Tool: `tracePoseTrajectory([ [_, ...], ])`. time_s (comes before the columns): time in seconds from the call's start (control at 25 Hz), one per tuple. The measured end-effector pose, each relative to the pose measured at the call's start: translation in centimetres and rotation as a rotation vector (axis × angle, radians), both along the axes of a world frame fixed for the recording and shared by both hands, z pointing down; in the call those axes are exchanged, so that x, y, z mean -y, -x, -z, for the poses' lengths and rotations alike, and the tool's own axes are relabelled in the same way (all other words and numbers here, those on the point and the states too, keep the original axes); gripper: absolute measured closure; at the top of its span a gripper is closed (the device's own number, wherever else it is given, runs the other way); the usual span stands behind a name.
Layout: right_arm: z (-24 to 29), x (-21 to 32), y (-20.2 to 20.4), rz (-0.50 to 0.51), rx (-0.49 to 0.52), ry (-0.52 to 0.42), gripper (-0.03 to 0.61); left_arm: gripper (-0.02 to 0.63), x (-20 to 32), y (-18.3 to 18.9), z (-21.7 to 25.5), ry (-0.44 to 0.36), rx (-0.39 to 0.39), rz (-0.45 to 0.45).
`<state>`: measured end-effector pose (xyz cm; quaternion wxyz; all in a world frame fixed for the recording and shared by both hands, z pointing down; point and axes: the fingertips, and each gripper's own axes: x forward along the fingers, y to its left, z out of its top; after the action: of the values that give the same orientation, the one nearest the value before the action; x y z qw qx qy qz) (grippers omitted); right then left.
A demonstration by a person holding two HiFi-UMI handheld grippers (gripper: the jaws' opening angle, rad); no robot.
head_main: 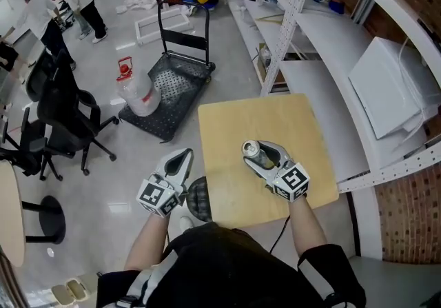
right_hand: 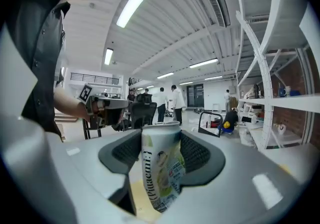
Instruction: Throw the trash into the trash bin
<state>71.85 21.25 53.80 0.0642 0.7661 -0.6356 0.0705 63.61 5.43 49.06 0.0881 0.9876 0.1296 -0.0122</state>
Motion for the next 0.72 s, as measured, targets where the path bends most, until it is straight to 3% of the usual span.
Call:
tracePoseTrajectory([
  [0.16,-0.1,0.7,-0.2,0.033,0.041,-0.041,0.33,0.612,1.2,1.2,0.4,0.01,0.011,0.085],
  [0.4,-1.3,4.4,0.6,0.133,0.069,-0.058,0.33,0.612,4.4,6.4,-0.9,-0.002,0.034,0.251],
  [0.72,1.7,11.8,8.4,0.303,0.055,-0.11,0.33,0.612,9.5,15.7,-0.1,0.015,0.009,0.427],
])
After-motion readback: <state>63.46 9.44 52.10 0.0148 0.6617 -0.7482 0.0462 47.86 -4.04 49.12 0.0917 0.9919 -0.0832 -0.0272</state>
